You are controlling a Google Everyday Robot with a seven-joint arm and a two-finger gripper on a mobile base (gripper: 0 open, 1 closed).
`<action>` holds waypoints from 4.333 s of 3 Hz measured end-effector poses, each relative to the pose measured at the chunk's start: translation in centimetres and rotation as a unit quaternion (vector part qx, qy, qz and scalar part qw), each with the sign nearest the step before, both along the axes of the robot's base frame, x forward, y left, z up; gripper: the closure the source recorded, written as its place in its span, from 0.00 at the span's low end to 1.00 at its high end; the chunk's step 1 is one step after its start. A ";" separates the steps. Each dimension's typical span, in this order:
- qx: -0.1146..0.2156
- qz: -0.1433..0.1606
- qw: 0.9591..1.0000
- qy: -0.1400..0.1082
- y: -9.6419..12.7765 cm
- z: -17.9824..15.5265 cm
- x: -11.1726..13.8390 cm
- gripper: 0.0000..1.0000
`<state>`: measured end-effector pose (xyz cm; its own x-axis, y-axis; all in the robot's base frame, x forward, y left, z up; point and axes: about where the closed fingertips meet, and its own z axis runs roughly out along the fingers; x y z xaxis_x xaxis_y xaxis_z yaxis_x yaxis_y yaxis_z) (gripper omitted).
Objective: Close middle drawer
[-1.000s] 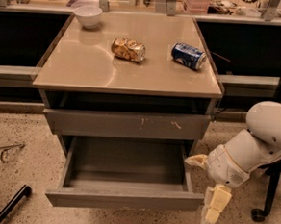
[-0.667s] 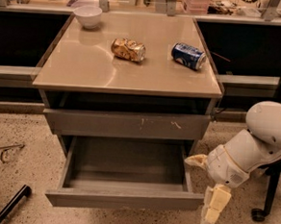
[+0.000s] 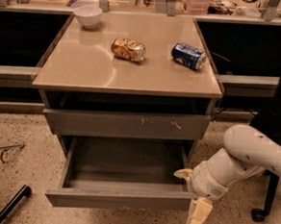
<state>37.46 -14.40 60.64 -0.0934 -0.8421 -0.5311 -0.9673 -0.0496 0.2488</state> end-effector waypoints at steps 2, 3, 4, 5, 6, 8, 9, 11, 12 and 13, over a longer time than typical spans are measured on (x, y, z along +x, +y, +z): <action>-0.011 0.006 1.000 -0.003 1.4 -4.3 -0.4 0.00; 0.005 -0.003 1.000 0.009 1.0 -6.3 -0.7 0.00; 0.028 -0.020 0.999 0.034 0.2 -10.8 -1.7 0.00; 0.039 -0.035 0.997 0.049 -0.2 -13.9 -2.8 0.00; 0.048 -0.028 0.997 0.062 0.1 -17.1 -3.3 0.00; 0.040 0.021 0.999 0.012 3.3 -18.8 2.2 0.00; 0.038 0.042 0.998 -0.030 5.7 -17.6 5.4 0.00; 0.027 0.037 0.997 -0.060 6.1 -16.8 7.2 0.00; 0.013 0.027 0.990 -0.135 6.5 -14.7 9.2 0.00; -0.005 0.009 0.978 -0.207 6.8 -13.2 10.5 0.00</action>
Offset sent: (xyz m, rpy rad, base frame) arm -0.0043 0.0116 -0.0344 -0.0172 0.0009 0.0133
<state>47.95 -7.59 47.45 0.1421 -0.8469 -0.5125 -0.9843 -0.0663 -0.1633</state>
